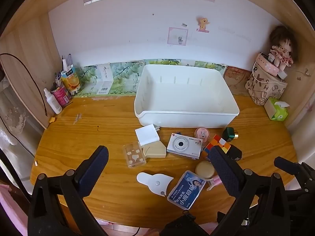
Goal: Organize rigid objects
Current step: 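Move both tools toward the scattered items on the desk, then grasp the blue floss box with the left tool while the right tool grasps the pink rollers, then lift the floss box with the left tool while the right tool lifts the pink rollers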
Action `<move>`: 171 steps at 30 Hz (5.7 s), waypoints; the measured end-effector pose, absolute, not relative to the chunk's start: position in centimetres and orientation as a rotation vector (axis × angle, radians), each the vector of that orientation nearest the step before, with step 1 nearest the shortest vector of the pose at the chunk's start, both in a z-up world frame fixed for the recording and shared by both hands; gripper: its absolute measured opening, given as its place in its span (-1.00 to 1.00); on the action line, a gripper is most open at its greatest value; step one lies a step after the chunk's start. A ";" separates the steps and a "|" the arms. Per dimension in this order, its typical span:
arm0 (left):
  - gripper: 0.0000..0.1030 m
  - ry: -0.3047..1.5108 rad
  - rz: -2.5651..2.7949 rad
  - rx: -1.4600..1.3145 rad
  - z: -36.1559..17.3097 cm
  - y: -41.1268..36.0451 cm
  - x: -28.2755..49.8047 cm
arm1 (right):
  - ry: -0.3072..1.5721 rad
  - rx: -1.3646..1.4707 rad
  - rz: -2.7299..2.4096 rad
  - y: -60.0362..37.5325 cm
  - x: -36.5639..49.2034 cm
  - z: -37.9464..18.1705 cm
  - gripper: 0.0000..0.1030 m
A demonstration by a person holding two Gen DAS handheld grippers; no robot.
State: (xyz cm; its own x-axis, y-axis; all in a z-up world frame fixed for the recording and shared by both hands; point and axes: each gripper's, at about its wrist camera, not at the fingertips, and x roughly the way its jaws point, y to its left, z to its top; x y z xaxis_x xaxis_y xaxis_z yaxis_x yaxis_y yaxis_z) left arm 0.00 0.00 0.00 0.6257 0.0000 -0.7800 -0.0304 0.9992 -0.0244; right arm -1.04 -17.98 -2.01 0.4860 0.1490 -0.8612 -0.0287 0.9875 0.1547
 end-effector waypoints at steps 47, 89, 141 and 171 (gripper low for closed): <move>0.98 1.109 -0.053 -0.107 -4.2 -0.8 -0.9 | 1.222 0.136 0.123 -18.6 -3.7 -5.5 0.92; 0.98 1.721 0.074 -0.189 -16.4 -4.7 4.7 | 1.539 -0.167 0.354 -19.9 4.1 -15.9 0.71; 0.53 1.721 0.114 -0.412 -20.0 2.1 3.2 | 1.473 -0.308 0.467 -17.8 2.1 -14.8 -0.98; 0.53 1.286 0.039 -0.405 -6.5 6.4 -2.9 | 1.547 0.318 0.161 -22.3 6.0 -17.3 -0.04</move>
